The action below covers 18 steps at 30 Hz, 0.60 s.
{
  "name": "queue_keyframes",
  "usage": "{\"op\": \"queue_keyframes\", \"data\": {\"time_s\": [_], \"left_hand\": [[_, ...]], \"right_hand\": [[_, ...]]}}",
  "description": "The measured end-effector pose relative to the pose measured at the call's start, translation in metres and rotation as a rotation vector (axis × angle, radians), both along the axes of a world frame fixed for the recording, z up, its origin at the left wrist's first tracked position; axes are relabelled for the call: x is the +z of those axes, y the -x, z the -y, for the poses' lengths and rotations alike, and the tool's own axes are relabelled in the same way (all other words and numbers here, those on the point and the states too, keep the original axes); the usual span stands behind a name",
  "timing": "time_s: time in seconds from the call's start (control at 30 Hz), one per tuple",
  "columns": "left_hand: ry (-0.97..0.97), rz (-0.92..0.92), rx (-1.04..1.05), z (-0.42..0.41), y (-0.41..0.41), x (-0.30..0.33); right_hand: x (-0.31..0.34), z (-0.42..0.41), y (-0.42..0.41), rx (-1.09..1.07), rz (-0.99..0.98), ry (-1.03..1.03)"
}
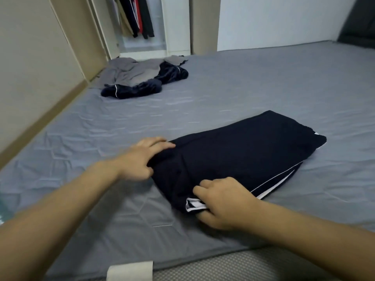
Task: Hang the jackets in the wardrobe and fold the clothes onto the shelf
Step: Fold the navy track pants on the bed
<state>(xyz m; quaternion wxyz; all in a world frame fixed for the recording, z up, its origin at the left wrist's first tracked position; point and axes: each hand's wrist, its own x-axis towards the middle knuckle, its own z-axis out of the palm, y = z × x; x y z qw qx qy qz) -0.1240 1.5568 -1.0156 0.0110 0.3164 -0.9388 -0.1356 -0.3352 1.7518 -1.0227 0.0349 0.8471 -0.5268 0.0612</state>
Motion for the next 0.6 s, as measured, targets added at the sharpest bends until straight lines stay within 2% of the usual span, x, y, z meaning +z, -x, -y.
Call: {"op": "queue_keyframes", "data": {"time_s": [0.1, 0.13, 0.2, 0.3, 0.37, 0.43, 0.5, 0.6], "left_hand": [[0.157, 0.189, -0.094, -0.011, 0.000, -0.014], [0.196, 0.151, -0.092, -0.009, 0.007, -0.012], [0.187, -0.054, -0.010, 0.002, 0.030, 0.002], [0.037, -0.265, 0.165, 0.022, 0.081, 0.032], [-0.028, -0.296, 0.179, 0.028, 0.122, 0.048], [-0.017, -0.343, 0.161, 0.033, 0.169, 0.058], [-0.011, -0.452, 0.145, 0.033, 0.213, 0.062], [-0.031, -0.615, 0.141, 0.031, 0.282, 0.059]], "right_hand": [[0.000, -0.010, 0.014, -0.090, 0.126, -0.045], [-0.002, -0.012, 0.015, -0.080, 0.125, -0.043], [0.001, -0.010, 0.014, -0.100, 0.183, -0.019], [0.023, 0.000, 0.030, -0.333, 0.554, -0.033], [0.040, 0.009, 0.057, -0.476, 0.817, 0.010], [0.053, 0.017, 0.095, -0.554, 0.969, 0.053], [0.057, 0.023, 0.133, -0.671, 0.981, 0.063], [0.049, 0.024, 0.200, -0.954, 0.875, 0.091]]}}
